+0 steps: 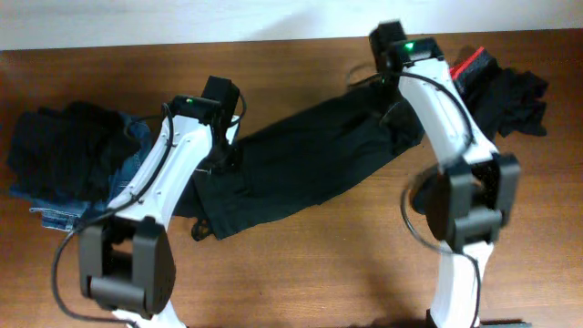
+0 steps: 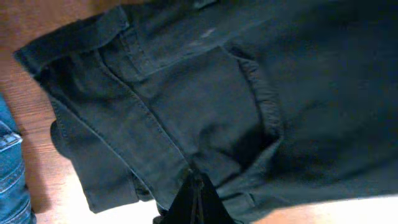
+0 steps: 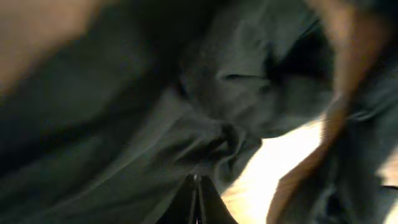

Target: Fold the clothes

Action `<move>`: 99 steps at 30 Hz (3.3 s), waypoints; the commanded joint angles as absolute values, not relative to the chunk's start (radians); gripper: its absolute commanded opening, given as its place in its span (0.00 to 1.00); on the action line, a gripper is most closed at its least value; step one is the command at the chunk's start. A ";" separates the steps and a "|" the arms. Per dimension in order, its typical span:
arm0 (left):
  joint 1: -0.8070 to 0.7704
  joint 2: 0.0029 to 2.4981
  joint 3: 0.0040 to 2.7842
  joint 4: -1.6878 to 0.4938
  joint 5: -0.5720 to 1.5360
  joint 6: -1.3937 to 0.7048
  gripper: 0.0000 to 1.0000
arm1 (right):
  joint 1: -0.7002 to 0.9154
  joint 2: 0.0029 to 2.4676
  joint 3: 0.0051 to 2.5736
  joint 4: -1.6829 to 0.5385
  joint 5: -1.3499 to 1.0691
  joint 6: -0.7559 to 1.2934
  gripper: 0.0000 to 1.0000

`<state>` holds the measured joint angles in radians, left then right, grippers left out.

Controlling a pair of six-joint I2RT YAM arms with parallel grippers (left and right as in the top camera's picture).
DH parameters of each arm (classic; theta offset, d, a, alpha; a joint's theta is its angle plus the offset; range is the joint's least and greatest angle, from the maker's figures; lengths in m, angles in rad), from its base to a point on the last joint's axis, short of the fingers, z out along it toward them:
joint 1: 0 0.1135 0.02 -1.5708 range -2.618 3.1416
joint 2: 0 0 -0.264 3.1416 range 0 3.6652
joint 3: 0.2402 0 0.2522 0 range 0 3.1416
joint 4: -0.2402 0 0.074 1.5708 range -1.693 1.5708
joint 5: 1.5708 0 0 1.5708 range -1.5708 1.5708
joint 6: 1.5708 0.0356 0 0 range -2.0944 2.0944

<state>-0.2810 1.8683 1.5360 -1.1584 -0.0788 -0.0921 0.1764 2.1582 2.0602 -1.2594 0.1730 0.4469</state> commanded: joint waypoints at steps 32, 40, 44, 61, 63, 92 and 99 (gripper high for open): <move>-0.355 1.841 1.100 -0.776 -0.185 -0.290 0.00 | 0.165 2.200 1.992 -1.298 0.006 0.401 0.04; -0.355 1.868 1.099 -0.798 -0.176 -0.290 0.00 | 0.161 2.346 1.992 -1.062 -0.019 0.401 0.04; -0.355 1.868 1.098 -0.844 -0.176 -0.290 0.00 | 0.158 2.399 1.992 -0.902 -0.006 0.401 0.04; -0.355 1.868 1.098 -0.899 -0.181 -0.290 0.00 | -0.076 2.365 2.344 -0.975 -0.398 0.344 0.04; -0.355 1.868 1.098 -0.898 -0.184 -0.290 0.00 | -0.097 2.362 2.436 -1.097 -0.400 0.325 0.04; -0.355 1.868 1.098 -0.918 -0.199 -0.290 0.00 | -0.128 2.391 1.864 -0.710 -0.127 0.330 0.04; -0.355 1.868 1.098 -0.922 -0.200 -0.290 0.00 | -0.125 2.386 1.895 -0.717 -0.193 0.236 0.04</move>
